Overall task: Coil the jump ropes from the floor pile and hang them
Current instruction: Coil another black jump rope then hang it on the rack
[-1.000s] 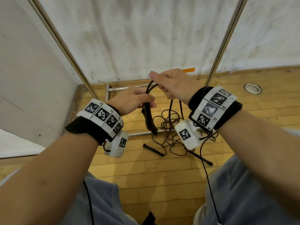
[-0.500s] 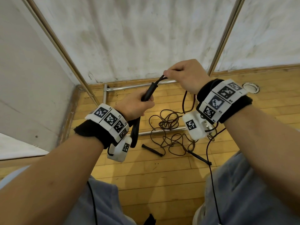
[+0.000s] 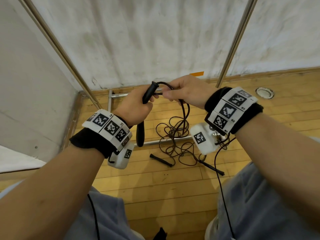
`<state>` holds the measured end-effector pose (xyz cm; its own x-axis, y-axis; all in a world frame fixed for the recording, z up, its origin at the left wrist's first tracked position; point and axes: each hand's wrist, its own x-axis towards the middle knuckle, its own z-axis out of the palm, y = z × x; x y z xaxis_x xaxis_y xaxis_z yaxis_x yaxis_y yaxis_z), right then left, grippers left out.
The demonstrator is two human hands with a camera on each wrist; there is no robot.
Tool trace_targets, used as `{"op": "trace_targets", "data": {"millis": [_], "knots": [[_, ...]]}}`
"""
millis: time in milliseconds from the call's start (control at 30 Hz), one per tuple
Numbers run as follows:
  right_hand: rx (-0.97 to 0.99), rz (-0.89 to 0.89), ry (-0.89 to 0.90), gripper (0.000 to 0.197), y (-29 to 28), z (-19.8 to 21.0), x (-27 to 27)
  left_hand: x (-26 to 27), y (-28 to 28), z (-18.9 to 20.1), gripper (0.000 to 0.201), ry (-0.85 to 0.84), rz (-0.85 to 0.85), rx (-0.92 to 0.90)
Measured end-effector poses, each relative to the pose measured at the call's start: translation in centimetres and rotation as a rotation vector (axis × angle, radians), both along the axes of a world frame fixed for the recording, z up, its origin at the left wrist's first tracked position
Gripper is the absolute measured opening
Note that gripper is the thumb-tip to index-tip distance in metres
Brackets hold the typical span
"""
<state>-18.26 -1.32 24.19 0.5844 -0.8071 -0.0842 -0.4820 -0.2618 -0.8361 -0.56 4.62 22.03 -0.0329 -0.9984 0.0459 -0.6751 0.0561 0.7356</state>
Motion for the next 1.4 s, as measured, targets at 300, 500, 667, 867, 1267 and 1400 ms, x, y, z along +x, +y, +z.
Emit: {"op": "trace_targets", "data": {"millis": [300,500,667,867,1267,1400], "knots": [[-0.29,-0.315,-0.175,0.009,0.6,-0.5,1.3,-0.4,0.0,-0.4,0.006,0.249,-0.001,0.226],[-0.364,-0.142,-0.011,0.015,1.4,-1.6,0.8,0.2,0.2,-0.4,0.011,0.227,-0.032,0.15],[-0.481,-0.069,0.135,0.012,2.8,-2.9,0.9,0.0,0.8,-0.6,0.017,0.083,-0.064,0.17],[-0.352,-0.141,-0.027,0.001,2.5,-2.5,-0.3,-0.1,0.9,-0.7,0.013,0.016,-0.091,0.236],[-0.169,-0.303,-0.225,0.039,-0.2,-0.3,0.0,1.0,0.3,0.3,0.011,-0.021,-0.071,0.243],[-0.259,-0.381,-0.319,0.026,-0.1,0.2,-0.5,0.9,0.6,1.0,0.02,0.17,0.004,0.134]]}}
